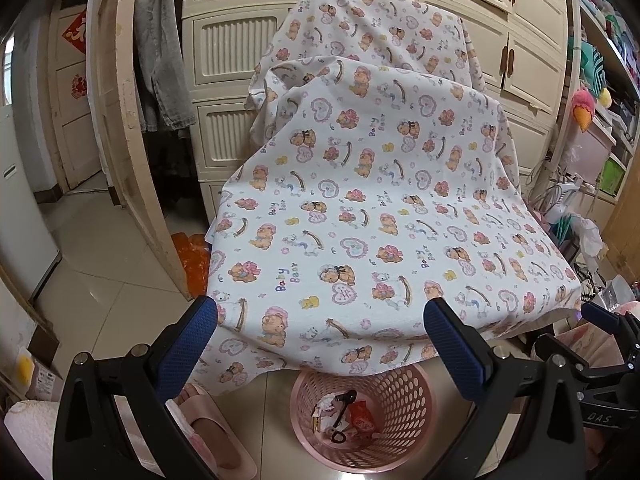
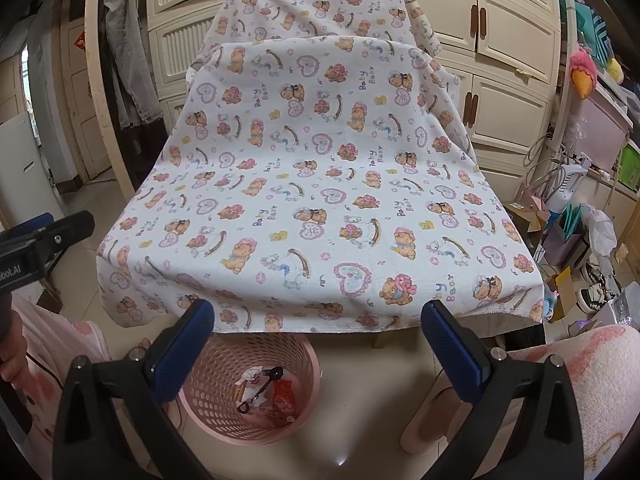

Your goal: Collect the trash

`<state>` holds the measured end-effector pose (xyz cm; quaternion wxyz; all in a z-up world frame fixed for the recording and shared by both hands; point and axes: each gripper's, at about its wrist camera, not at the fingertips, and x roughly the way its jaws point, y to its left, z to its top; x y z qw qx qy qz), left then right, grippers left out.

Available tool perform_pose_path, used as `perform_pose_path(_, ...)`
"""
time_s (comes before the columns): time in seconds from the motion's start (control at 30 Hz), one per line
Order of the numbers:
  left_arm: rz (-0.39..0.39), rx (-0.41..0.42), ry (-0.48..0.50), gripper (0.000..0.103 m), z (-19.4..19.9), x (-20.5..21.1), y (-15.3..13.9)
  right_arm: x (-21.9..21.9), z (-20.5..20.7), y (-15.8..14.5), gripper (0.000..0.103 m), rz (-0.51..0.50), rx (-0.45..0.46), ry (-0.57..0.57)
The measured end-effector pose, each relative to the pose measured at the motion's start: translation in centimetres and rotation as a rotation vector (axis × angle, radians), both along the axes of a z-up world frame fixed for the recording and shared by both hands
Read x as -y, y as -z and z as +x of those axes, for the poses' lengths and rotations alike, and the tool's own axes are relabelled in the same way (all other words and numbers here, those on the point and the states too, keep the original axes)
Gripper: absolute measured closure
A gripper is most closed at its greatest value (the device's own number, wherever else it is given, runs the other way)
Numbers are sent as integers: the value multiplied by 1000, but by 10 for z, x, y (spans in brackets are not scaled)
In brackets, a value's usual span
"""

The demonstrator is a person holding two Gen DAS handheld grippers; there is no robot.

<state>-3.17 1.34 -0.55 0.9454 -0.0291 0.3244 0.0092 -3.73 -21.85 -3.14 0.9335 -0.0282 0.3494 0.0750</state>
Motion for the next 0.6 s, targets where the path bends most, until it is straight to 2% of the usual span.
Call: perform_pose_path(0.6,2,-11,17,1,2,4,1,-3,2,2,0,-1,-8,-15)
